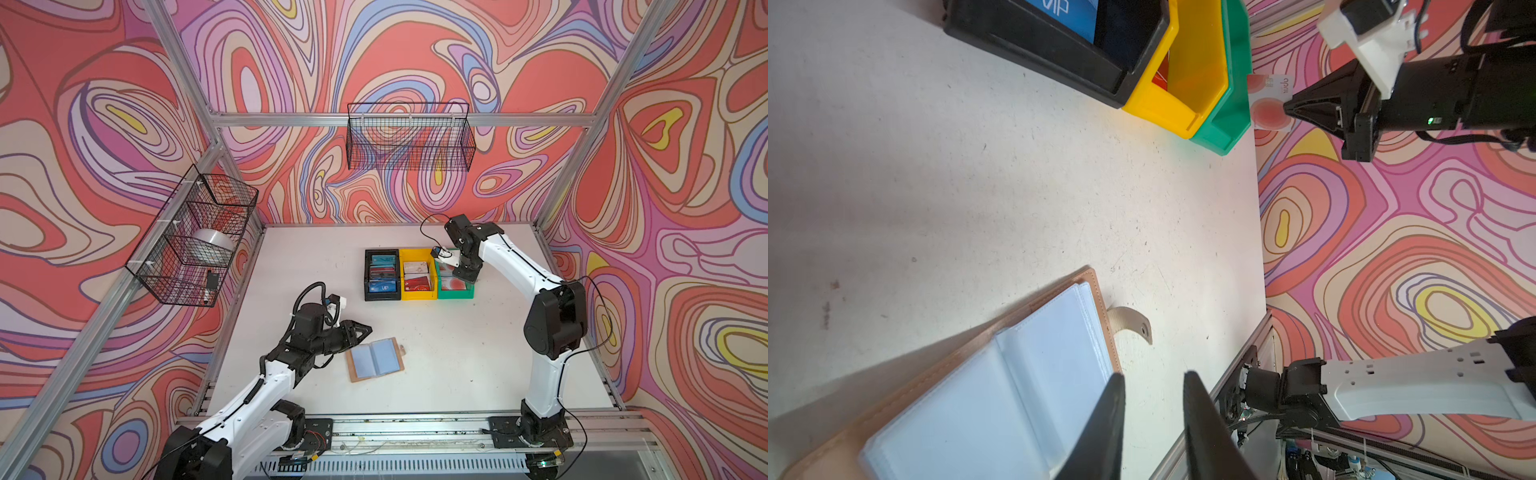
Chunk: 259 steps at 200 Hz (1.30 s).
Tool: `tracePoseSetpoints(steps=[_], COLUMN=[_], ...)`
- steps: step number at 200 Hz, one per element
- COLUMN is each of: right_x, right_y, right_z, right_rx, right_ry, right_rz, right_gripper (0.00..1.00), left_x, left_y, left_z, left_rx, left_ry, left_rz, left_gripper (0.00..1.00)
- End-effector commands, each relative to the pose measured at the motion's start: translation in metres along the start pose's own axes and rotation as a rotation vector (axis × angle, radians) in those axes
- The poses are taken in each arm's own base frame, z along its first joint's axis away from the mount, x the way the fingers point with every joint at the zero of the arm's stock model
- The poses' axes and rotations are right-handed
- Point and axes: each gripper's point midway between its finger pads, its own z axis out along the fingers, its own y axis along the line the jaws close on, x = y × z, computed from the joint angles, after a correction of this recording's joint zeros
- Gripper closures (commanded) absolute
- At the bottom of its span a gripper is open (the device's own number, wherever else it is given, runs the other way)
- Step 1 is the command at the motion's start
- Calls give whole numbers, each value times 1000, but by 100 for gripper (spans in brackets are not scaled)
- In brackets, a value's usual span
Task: Take the credit cards out of the card holder
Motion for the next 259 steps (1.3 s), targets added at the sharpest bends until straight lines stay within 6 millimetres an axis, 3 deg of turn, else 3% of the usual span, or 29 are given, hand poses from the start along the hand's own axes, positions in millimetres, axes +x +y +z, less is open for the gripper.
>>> tracePoseSetpoints(steps=[1,45,104,150,208,259], right_x=[-7,-12,-29,-27,-34,-36], right_y=[-4,3,22,28,36,51], right_z=[10,21,21,38,41,54], right_rx=[21,10,-4,-29,-74,-146], right_ry=[-16,-6,-12,32,1,5], right_rz=[-28,-57,-122,-147,-176,-193], right_gripper=[100,100,100,100,100,100], left_x=[0,-1,-1,0,2,1], left_y=[0,1,3,4,6,7], left_z=[2,3,7,7,6,6], left_rx=[18,13,15,15,5,0], left_ry=[3,4,14,16,16,13], left_rz=[-1,-1,-10,-10,-13,-14], left_gripper=[72,72,73,73,73,73])
